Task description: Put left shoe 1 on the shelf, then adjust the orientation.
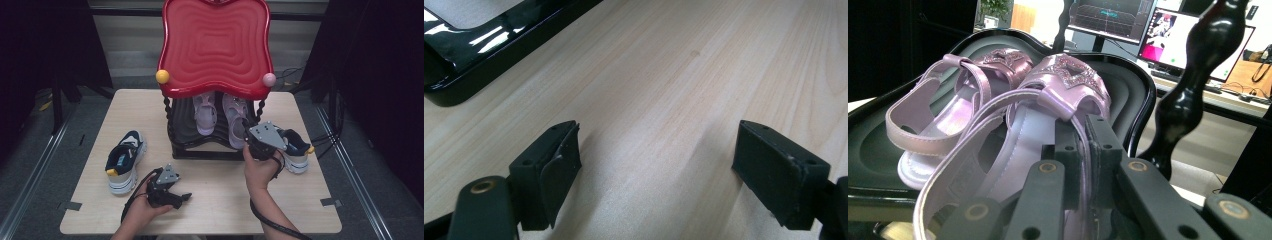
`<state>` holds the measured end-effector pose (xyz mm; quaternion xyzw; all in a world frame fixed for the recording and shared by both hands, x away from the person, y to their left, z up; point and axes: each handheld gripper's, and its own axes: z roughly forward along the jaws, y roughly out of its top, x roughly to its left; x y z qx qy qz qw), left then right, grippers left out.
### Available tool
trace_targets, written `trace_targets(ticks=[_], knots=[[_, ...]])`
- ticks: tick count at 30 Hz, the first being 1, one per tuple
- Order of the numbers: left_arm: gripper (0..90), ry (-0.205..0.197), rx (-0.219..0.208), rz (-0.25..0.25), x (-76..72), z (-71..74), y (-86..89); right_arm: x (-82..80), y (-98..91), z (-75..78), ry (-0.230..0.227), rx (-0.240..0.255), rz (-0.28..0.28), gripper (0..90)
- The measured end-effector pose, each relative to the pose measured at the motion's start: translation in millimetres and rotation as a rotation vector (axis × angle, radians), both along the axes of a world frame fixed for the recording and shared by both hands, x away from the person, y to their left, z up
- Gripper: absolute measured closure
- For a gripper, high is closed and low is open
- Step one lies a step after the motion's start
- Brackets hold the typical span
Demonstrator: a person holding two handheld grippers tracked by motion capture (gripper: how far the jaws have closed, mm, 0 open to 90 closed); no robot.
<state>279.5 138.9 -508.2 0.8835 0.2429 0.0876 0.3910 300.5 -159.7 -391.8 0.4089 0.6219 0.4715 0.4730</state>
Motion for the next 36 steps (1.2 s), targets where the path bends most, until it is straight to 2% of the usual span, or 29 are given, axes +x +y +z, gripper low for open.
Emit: trace_targets(ticks=[18,24,30,31,36], knots=[[18.4,-0.003,-0.003,-0.001,0.0,-0.3,-0.2,12.2,10.6,4.1,-0.02,-0.012,-0.028,84.7],[18.3,0.0,-0.002,-0.001,0.0,-0.1,-0.1,14.8,16.1,4.4,-0.04,-0.035,-0.051,84.7],[18.0,-0.002,0.002,-0.002,0.0,0.0,-0.1,21.7,22.0,1.5,-0.034,-0.059,-0.073,84.6],[18.0,-0.004,0.014,-0.011,0.5,0.5,0.6,22.7,23.0,0.8,-0.034,-0.055,-0.08,84.5],[17.8,-0.004,0.013,-0.011,0.4,0.4,0.4,28.1,27.4,-0.6,-0.033,-0.049,-0.084,84.5]])
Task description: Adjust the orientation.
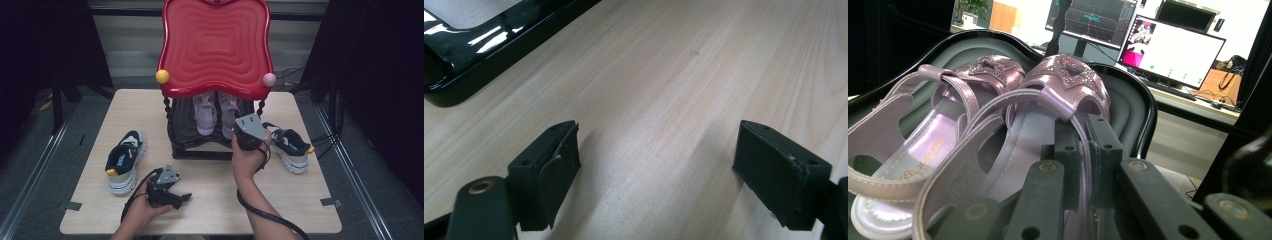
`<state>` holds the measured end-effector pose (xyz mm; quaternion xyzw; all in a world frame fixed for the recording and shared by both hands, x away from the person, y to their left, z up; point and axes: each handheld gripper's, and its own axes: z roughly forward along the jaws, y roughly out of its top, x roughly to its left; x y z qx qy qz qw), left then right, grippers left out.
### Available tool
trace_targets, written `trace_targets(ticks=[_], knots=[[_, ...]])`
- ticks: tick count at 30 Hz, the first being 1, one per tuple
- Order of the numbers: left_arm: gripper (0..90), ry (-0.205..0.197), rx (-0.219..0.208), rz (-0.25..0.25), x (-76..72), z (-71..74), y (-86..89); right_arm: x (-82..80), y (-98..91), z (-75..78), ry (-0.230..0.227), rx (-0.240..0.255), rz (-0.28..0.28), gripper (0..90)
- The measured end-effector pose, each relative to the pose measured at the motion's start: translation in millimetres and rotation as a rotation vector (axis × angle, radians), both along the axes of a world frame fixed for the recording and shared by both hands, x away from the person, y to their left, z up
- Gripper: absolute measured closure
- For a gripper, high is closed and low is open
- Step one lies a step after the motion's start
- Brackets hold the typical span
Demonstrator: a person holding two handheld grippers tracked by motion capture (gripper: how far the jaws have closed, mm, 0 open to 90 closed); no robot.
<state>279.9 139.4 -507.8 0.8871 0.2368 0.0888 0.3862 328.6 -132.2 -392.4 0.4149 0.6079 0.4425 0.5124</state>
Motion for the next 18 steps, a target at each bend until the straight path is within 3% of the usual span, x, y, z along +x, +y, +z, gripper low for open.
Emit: trace_targets(ticks=[18], knots=[[17.7,0.0,0.0,-0.001,0.0,0.0,0.0,18.5,7.3,-2.6,0.003,-0.015,-0.034,84.2]])
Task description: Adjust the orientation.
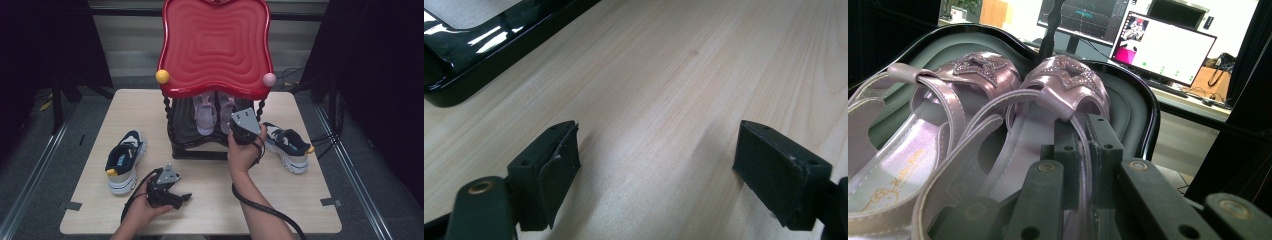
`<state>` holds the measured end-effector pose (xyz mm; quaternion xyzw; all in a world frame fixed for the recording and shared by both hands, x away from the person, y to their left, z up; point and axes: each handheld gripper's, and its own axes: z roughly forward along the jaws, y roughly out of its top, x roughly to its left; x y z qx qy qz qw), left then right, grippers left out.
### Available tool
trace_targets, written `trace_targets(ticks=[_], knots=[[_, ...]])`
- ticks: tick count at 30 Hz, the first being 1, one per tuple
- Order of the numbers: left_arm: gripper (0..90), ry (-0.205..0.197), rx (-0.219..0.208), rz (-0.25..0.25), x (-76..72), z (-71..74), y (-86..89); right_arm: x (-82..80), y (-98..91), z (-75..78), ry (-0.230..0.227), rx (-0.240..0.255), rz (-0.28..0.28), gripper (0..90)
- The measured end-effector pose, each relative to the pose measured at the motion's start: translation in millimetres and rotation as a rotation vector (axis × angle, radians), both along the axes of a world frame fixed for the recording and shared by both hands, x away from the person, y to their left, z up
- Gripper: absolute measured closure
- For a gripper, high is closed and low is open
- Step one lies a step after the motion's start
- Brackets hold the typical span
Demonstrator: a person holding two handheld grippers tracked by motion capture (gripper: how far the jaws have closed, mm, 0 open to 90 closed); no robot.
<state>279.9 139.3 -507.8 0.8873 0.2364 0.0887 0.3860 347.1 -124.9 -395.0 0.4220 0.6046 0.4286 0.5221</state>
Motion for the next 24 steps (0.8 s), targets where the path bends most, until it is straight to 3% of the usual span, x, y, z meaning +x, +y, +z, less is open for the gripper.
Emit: trace_targets(ticks=[24], knots=[[17.5,0.003,-0.01,0.002,-0.6,-0.4,-0.7,8.0,8.5,-11.8,0.012,-0.017,-0.016,84.0]])
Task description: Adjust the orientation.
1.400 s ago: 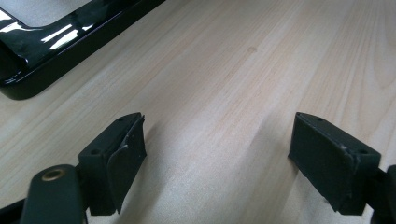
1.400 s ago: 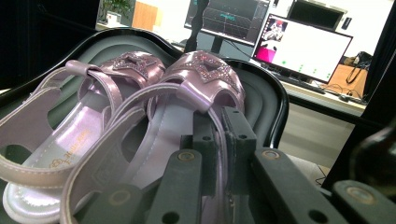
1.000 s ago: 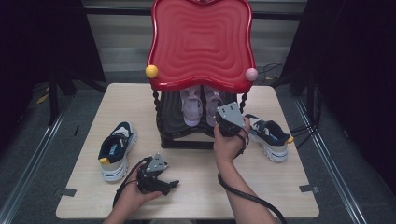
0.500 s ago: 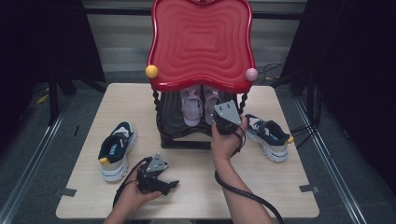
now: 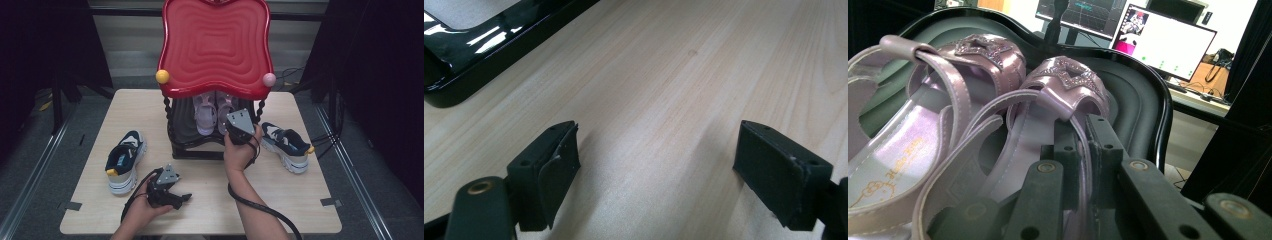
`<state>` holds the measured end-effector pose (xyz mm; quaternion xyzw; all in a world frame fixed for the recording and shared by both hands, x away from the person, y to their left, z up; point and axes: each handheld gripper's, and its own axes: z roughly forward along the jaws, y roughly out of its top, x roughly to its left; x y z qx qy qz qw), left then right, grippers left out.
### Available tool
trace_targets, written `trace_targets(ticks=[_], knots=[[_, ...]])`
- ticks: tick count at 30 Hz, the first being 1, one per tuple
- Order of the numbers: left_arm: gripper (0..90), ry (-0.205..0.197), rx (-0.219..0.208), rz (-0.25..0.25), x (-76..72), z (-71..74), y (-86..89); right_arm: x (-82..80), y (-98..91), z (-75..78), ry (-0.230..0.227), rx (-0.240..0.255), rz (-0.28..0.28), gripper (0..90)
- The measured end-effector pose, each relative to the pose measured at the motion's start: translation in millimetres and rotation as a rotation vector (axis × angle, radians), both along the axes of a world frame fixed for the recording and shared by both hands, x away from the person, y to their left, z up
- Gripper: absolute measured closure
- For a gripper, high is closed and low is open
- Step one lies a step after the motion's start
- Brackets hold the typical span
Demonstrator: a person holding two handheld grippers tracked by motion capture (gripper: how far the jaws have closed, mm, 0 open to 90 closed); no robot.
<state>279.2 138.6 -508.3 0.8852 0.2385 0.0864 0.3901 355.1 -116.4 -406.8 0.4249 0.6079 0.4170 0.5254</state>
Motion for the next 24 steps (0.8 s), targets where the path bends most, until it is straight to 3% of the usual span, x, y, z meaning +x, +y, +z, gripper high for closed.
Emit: trace_targets(ticks=[16,24], knots=[[17.4,-0.001,0.012,-0.008,0.3,0.5,0.6,1.5,3.7,-4.2,0.0,0.023,-0.019,83.9],[17.5,0.001,0.002,0.0,-0.2,0.1,0.1,0.0,7.8,-9.0,0.007,-0.012,-0.001,82.3]])
